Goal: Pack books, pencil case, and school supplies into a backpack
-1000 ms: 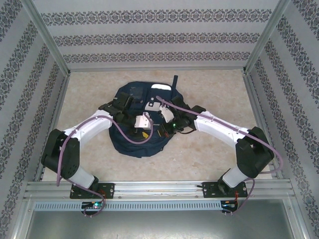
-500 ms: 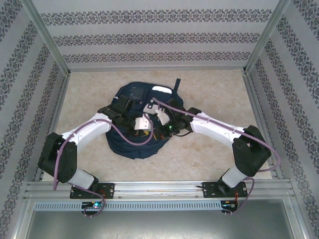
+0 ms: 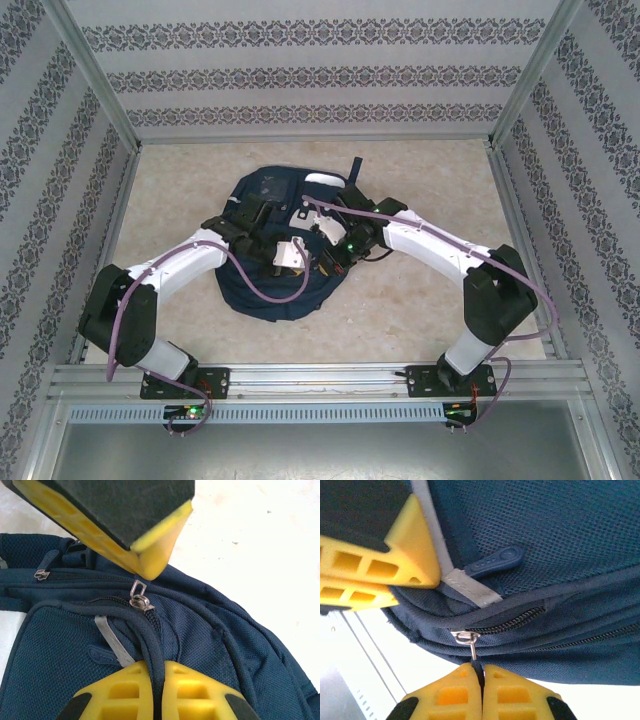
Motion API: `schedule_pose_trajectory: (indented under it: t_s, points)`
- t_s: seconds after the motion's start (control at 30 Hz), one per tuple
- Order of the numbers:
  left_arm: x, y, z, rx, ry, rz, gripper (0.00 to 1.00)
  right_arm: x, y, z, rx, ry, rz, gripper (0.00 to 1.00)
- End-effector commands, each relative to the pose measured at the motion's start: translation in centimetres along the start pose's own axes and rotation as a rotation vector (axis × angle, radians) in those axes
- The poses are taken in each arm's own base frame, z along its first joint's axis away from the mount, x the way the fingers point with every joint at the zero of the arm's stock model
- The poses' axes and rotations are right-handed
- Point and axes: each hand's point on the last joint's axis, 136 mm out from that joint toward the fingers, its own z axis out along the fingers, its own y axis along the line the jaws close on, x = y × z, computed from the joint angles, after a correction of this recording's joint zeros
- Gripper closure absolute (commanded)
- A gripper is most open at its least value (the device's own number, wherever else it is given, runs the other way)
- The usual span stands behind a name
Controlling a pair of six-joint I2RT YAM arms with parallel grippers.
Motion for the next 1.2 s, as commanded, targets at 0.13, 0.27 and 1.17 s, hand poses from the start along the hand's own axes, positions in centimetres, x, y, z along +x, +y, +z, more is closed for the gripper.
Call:
schedule_pose_trajectory:
  t_s: [0.13, 0.27, 1.17]
  points:
    - [2.6, -0.1, -1.0, -0.033, 0.058, -0.216, 0.63, 4.6, -3.6, -1.7, 0.082, 0.163, 0.026, 1.0]
    - [2.6, 4.1, -3.4, -0.205, 0.015, -0.451, 0.5, 5.0, -1.4, -0.8, 0.065, 0.182, 0.034, 1.0]
    - [9.0, -2.3, -2.7, -0.422, -0.051, -2.377, 0.42, 3.9, -0.3, 4.6, 0.171, 0.286, 0.102, 0.62]
